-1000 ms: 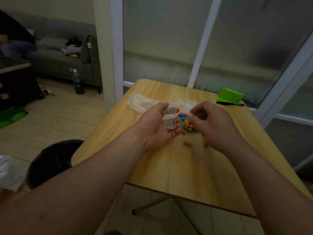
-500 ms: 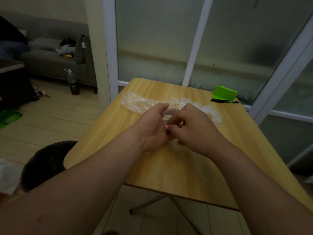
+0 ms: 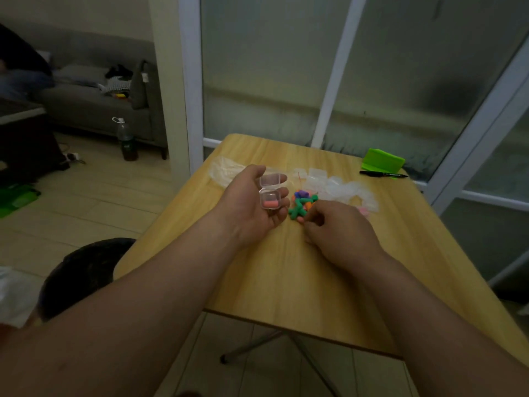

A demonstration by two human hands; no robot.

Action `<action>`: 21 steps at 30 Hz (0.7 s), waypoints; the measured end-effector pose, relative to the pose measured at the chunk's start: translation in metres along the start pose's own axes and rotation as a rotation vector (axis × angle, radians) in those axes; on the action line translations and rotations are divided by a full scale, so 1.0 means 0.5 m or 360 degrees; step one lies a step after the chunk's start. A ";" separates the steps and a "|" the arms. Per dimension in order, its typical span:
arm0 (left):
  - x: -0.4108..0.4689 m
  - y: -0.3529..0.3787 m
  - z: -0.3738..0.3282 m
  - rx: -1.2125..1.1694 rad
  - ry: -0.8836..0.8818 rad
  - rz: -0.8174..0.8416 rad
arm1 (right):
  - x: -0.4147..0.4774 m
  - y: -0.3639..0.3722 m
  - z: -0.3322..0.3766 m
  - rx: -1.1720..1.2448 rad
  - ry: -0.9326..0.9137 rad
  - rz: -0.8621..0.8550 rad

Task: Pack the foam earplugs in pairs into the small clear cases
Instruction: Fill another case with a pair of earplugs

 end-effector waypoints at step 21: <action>-0.014 0.003 -0.020 0.0034 0.0037 0.0008 | 0.014 0.001 0.007 -0.0224 0.0078 -0.0144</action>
Point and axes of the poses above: each hand's wrist, its own x-axis towards the middle knuckle, its own y-axis out of the palm, z = x × y, the point moved 9 cm from there along x, towards the middle knuckle, and after that the axes turned 15 degrees about -x, right-handed, at the moved point
